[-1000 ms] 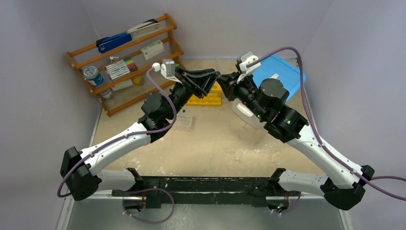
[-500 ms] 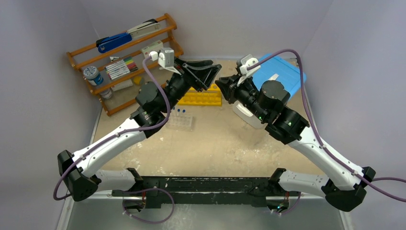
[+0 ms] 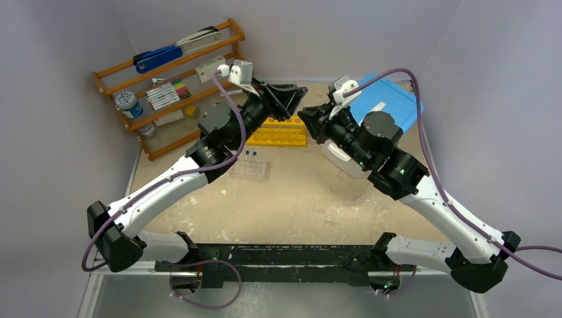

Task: Organize the chemistry lab equipment
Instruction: Pick up the test tube at the center of the board.

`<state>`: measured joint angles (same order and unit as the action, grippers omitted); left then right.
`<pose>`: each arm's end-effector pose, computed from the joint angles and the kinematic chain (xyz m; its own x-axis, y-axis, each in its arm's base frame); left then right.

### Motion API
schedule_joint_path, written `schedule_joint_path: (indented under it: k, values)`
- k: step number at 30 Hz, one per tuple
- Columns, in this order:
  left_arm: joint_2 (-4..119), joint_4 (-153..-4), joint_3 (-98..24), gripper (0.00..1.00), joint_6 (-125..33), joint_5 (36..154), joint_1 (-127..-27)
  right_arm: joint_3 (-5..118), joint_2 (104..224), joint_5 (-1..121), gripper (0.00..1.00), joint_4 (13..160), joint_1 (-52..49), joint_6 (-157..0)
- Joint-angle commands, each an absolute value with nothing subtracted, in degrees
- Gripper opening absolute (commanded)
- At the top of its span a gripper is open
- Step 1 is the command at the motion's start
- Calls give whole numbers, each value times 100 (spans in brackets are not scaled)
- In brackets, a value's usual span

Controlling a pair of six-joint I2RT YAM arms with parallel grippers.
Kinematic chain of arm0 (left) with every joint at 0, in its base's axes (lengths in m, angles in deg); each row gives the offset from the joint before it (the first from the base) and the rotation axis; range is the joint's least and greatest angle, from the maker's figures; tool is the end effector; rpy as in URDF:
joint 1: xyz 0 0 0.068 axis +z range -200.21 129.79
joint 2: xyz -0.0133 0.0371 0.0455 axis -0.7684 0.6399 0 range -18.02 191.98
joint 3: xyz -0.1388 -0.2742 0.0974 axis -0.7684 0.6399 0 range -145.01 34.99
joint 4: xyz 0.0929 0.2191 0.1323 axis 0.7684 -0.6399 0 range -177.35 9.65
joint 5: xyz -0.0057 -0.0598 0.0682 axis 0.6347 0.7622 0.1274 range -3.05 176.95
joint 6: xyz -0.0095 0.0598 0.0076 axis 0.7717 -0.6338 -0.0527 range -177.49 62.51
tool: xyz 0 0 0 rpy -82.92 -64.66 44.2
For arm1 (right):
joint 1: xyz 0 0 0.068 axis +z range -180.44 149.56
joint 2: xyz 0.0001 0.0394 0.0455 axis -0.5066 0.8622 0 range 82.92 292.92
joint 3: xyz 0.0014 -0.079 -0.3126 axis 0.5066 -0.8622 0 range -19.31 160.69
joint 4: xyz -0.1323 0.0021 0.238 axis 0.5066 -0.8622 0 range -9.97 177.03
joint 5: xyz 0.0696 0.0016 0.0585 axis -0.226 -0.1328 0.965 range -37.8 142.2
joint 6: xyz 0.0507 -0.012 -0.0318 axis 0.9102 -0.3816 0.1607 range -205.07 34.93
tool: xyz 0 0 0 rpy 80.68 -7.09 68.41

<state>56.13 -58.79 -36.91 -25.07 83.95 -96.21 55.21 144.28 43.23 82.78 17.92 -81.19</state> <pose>0.2139 -0.2180 0.5059 -0.1729 -0.5918 -0.7873 0.7005 0.4880 -0.5207 0.1533 0.1619 0.5252 0.0597 0.1677 -0.9840 -0.6413 0.7619 0.0909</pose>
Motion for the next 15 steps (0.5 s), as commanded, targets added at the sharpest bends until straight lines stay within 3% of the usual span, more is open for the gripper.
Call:
schedule_joint_path:
  k: [1, 10, 15]
  values:
    - [5616, -5739, -4094, 37, -2408, 8553, -9540, 5497, 14338, 4431, 18, 8536, 1825, -8082]
    - [5491, -5747, -4010, 11, -2129, 8310, -9465, 5453, 14357, 4371, 19, 8607, 1825, -8101]
    - [5417, -5756, -3866, 3, -1612, 8082, -9351, 5388, 14286, 4367, 32, 8767, 1826, -8109]
